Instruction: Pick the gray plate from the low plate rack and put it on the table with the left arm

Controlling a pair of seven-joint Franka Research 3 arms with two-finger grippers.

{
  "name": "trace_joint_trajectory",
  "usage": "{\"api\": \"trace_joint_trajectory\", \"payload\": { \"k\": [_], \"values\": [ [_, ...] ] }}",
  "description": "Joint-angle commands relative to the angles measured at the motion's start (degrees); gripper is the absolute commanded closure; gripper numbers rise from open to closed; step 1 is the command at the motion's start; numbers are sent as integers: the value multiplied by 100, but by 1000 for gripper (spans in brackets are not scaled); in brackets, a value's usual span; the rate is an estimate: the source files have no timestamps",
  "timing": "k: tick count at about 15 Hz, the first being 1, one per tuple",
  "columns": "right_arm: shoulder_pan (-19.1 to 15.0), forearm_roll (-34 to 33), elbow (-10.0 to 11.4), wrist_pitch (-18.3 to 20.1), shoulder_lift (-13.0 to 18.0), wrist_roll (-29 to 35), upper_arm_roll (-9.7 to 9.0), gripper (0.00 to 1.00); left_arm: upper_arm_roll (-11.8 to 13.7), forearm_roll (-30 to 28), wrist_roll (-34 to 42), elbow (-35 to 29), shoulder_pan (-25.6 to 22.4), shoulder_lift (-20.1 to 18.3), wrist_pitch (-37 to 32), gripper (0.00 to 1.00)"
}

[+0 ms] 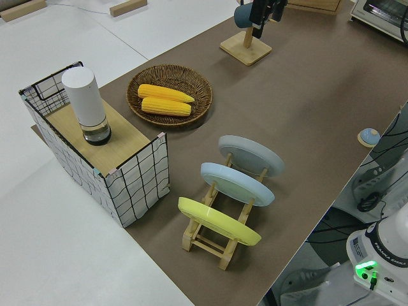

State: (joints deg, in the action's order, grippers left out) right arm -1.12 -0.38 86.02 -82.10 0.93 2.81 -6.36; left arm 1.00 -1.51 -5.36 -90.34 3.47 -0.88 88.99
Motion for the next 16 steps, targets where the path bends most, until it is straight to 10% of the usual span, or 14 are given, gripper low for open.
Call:
{"api": "trace_joint_trajectory", "payload": {
  "k": [1,8,16],
  "values": [
    [-143,109,-42,89,12,53,-103,11,-21,-16,-53,-53,-5,-88,-93,2],
    [-143,109,-42,89,12,53,-103,11,128,816,79,-561,-31,-482,-180,5],
    [-143,109,-42,89,12,53,-103,13,1042,871,1046,-1519,-31,-1203,21,5]
  ]
}}
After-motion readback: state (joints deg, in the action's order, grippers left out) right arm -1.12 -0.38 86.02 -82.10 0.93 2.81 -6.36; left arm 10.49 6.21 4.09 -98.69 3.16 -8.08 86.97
